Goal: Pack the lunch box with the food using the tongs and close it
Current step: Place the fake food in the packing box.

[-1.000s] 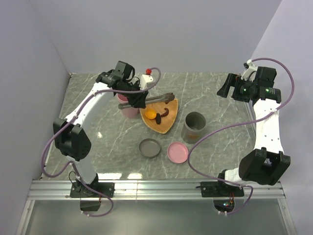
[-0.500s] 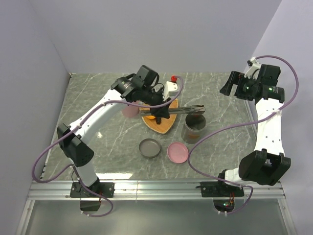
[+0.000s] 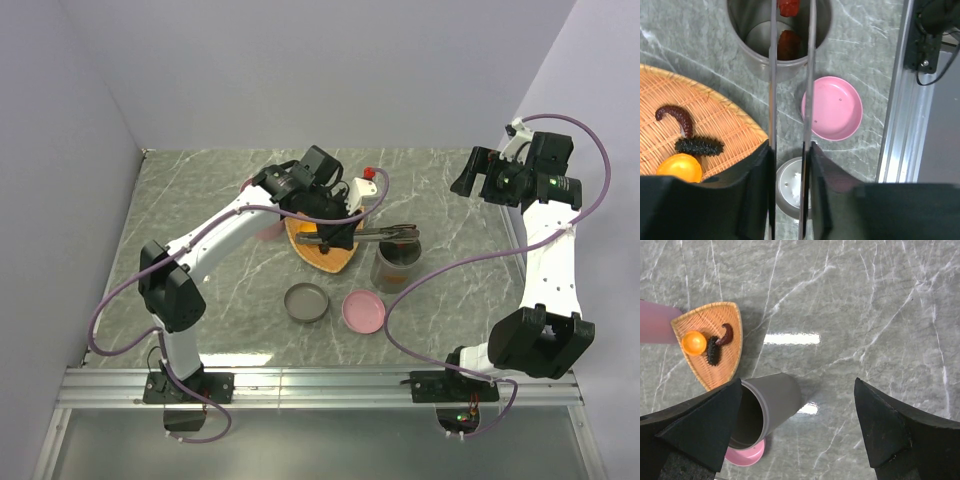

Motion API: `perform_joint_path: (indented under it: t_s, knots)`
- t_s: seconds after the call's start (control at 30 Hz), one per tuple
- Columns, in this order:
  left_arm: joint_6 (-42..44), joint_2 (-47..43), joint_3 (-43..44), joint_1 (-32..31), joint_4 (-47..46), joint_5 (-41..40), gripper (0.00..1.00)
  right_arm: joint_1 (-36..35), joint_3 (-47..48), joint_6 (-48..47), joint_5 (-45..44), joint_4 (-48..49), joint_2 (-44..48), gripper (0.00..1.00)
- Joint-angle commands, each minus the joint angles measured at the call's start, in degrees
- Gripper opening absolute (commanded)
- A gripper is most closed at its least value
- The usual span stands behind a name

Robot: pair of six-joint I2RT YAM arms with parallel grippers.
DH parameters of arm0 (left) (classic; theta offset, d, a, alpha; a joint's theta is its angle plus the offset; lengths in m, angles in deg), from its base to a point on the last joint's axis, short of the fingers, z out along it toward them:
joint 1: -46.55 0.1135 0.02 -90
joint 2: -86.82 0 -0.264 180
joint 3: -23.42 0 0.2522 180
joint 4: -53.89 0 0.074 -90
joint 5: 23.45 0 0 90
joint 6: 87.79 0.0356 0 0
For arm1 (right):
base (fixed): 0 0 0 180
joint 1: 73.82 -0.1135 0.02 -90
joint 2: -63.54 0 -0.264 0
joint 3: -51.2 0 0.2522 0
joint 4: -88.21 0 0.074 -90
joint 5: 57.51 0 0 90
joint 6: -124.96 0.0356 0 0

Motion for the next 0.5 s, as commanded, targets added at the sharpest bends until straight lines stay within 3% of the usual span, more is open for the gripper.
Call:
perform_joint_path:
  t_s: [0.0,0.17,0.47]
  knots:
    - [-0.95,0.04,1.73,-0.13,-2.22,-1.04,0.38,0.4,2.36,-0.71,0.9,0.0,0.53,1.0]
    - [-1.22,-1.63,1.47,-0.13,-2.83,-2.01,0.55,0.4,2.1,-0.8,1.34,0.17,0.53,1.0]
    - [-1.05,-6.28,0.42,4.69,-0.46,-0.96,0.51,0.4,1.84,-0.71,1.6,0.35,0.62,1.0]
